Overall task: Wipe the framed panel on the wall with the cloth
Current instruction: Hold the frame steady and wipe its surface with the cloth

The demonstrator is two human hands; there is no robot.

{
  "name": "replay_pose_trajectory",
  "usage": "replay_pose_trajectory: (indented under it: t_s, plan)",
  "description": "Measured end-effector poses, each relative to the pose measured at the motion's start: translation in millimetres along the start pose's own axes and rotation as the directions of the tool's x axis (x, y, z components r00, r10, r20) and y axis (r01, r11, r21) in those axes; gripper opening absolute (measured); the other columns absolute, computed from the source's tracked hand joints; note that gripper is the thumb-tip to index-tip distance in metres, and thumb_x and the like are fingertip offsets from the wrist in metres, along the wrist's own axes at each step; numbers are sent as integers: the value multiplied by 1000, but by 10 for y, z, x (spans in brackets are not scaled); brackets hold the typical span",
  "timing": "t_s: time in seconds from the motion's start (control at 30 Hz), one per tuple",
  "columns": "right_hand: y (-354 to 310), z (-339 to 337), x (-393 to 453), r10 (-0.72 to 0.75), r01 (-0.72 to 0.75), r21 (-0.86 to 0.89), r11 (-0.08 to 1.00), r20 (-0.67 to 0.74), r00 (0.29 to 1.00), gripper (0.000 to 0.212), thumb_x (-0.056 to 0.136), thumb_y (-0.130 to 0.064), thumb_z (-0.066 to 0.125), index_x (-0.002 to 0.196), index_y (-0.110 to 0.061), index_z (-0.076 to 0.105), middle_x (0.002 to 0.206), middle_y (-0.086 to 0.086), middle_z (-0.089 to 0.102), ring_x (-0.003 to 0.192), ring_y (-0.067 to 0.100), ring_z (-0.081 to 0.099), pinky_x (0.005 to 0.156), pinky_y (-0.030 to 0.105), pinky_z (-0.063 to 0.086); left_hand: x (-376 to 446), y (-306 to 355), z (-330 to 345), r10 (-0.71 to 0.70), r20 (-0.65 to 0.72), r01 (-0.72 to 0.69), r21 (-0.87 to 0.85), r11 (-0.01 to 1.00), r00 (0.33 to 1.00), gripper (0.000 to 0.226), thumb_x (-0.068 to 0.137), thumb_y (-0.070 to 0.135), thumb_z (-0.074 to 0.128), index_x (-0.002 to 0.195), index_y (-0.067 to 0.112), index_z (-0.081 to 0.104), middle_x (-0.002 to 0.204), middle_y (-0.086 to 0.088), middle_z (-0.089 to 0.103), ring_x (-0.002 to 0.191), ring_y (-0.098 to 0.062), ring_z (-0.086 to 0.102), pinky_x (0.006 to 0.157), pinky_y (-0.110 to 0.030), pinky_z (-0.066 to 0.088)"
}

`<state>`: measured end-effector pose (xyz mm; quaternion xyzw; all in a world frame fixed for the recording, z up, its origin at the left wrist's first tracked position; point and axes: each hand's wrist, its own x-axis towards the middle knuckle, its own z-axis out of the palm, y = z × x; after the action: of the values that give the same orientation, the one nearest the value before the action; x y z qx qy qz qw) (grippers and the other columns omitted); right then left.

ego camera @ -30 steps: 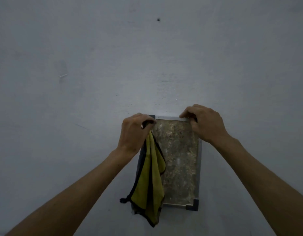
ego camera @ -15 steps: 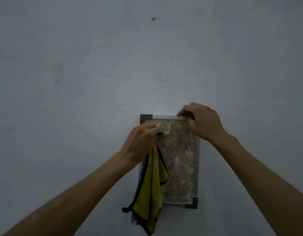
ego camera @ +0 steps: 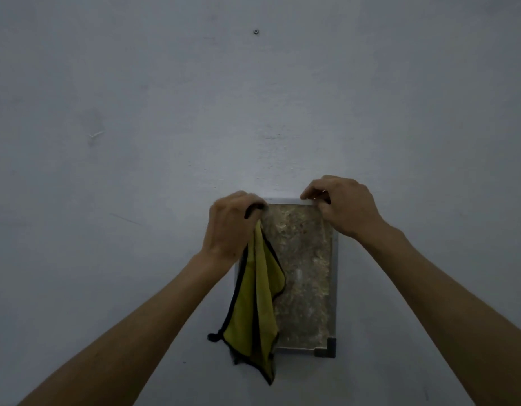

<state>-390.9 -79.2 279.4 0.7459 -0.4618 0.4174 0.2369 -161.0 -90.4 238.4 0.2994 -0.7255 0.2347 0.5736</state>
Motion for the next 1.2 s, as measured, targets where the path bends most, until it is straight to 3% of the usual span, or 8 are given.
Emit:
replay_pose_trajectory:
  t_s: [0.13,0.3,0.43,0.47,0.63,0.83,1.03,1.2]
  plan:
    - [-5,-10,2,1,-1,-3,1000,2,1000,30,90,-7,59,103,-30,74,104,-10,70,95,12,65,79,37,57,-65,51,-51,204,275,-210,-7,978,940,15,89,5,72,102,10,79,99,-7,77,85,-18,72,80,-31,61]
    - [-4,-10,11,3,-3,-14,1000,6,1000,30,90,-8,59,102,-31,74,104,-10,70,95,12,65,77,33,56,123,-9,-40,32,35,-32,0,999,999,13,88,6,73,98,11,80,91,-4,77,79,-15,69,76,-34,59]
    - [0,-26,18,1,0,-16,1000,13,1000,31,90,-8,59,102,-32,75,104,-11,71,95,11,65,75,29,53,-59,82,-29,212,324,-215,-30,976,922,14,90,7,72,102,10,79,100,-6,77,87,-17,72,80,-32,61]
    - [1,-29,15,-1,1,-11,1000,16,1000,30,90,-9,59,102,-32,75,104,-11,71,95,11,65,75,31,54,-31,77,-47,228,339,-237,-16,971,913,14,91,7,71,101,9,79,99,-7,77,86,-18,72,79,-33,61]
    - [40,-83,55,-13,12,14,1000,65,998,22,91,-9,62,100,-24,76,103,-8,71,95,12,66,82,41,58,182,6,-12,44,66,-43,-18,999,997,13,88,5,74,98,11,80,91,-4,77,80,-14,69,77,-33,59]
    - [51,-96,87,14,-9,-54,999,95,995,12,91,-15,65,95,-24,72,99,-7,68,89,12,63,79,41,58,44,74,37,136,273,-134,-24,991,952,15,89,9,73,100,15,80,97,-2,77,85,-14,70,81,-33,59]
    - [32,-81,83,30,-21,-106,994,86,996,7,92,-20,65,95,-23,70,98,-4,67,90,17,63,80,41,57,157,93,86,23,60,-21,-34,999,998,11,87,8,74,96,13,80,90,-2,76,78,-13,69,75,-26,56]
    - [13,-122,88,44,-30,-133,991,100,994,4,91,-23,66,93,-26,70,98,-5,67,90,18,64,81,42,56,19,121,87,170,294,-174,-14,985,940,14,89,10,74,101,12,80,99,-4,77,86,-16,71,81,-29,59]
